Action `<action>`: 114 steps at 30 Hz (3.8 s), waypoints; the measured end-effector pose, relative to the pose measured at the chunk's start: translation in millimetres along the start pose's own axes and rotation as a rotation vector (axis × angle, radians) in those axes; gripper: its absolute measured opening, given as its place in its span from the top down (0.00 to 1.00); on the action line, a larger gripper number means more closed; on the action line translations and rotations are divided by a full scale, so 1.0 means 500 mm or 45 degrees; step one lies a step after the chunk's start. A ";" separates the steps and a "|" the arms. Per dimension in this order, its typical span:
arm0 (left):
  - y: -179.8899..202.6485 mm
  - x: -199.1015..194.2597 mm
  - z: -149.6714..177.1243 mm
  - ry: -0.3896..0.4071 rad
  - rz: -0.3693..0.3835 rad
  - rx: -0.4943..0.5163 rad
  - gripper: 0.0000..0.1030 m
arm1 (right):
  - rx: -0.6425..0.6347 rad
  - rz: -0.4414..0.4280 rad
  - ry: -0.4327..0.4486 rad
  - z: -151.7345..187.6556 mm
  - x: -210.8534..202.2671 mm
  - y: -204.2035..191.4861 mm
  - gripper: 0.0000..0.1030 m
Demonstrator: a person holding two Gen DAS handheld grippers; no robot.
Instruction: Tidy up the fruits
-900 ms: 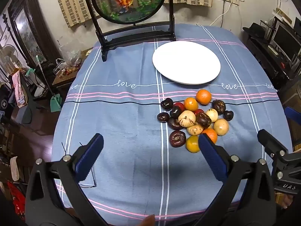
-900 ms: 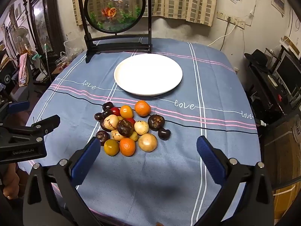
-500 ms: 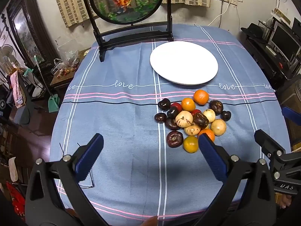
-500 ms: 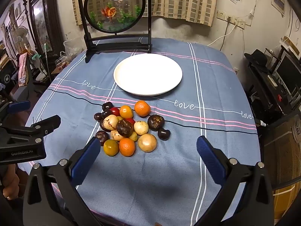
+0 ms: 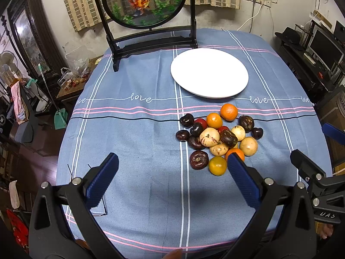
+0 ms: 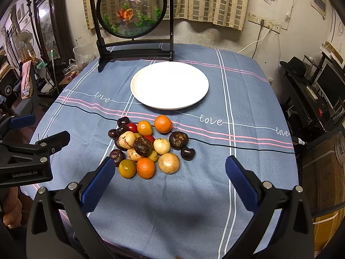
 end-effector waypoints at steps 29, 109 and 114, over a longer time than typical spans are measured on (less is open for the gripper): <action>-0.008 -0.004 -0.007 0.021 0.005 -0.007 0.02 | 0.000 0.007 0.002 -0.003 -0.003 -0.002 0.01; -0.013 0.018 -0.029 0.052 0.010 -0.020 0.02 | -0.005 0.038 -0.021 -0.010 0.021 0.009 0.01; -0.015 0.050 -0.021 0.037 0.043 -0.024 0.02 | -0.026 0.062 -0.013 -0.007 0.041 0.044 0.01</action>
Point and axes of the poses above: each gripper's, at about its wrist camera, not at the fingertips, and x roughly the way its jaws point, y to its right, z to its underside, the point moved 9 cm from there along x, roughly the way its jaws point, and after that the axes turned 1 degree about -y, right-handed, at the moved point
